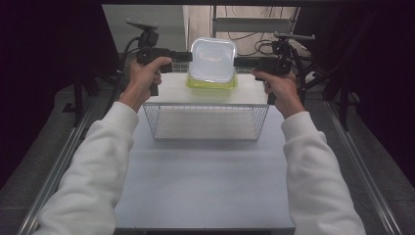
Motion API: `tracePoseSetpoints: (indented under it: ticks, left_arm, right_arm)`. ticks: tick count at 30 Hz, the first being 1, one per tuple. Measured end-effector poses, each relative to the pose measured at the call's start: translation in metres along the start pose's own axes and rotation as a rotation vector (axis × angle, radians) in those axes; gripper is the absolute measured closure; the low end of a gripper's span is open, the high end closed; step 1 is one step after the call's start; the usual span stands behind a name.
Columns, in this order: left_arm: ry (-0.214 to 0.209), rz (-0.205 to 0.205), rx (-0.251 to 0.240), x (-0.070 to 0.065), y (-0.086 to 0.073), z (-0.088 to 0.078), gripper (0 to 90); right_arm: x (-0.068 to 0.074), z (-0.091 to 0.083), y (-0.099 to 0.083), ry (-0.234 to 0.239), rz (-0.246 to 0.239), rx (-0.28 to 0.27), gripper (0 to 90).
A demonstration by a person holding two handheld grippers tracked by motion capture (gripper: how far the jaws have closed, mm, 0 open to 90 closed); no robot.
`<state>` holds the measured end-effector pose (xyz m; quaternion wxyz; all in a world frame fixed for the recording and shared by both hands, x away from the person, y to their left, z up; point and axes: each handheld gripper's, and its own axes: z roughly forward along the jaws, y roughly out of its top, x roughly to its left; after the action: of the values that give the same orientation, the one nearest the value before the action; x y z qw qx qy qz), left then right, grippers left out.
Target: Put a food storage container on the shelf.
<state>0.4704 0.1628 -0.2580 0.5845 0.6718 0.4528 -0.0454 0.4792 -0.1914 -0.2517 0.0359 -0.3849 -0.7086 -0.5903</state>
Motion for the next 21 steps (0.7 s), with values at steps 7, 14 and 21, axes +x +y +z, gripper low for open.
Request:
tracePoseSetpoints:
  ticks: [7,14,21]
  left_arm:
    - [0.012,-0.006,0.024,0.004,-0.001,0.006,79.1]
    - [0.018,-0.01,0.029,0.005,-0.001,0.006,79.2]
    - [0.008,-0.053,0.046,0.012,0.0,0.009,79.4]
  right_arm:
    - [-0.009,0.004,0.002,-0.011,0.018,0.021,78.9]
    - [-0.012,0.007,0.004,-0.012,0.02,0.025,78.9]
    - [-0.021,0.012,0.004,-0.003,0.068,0.034,78.6]
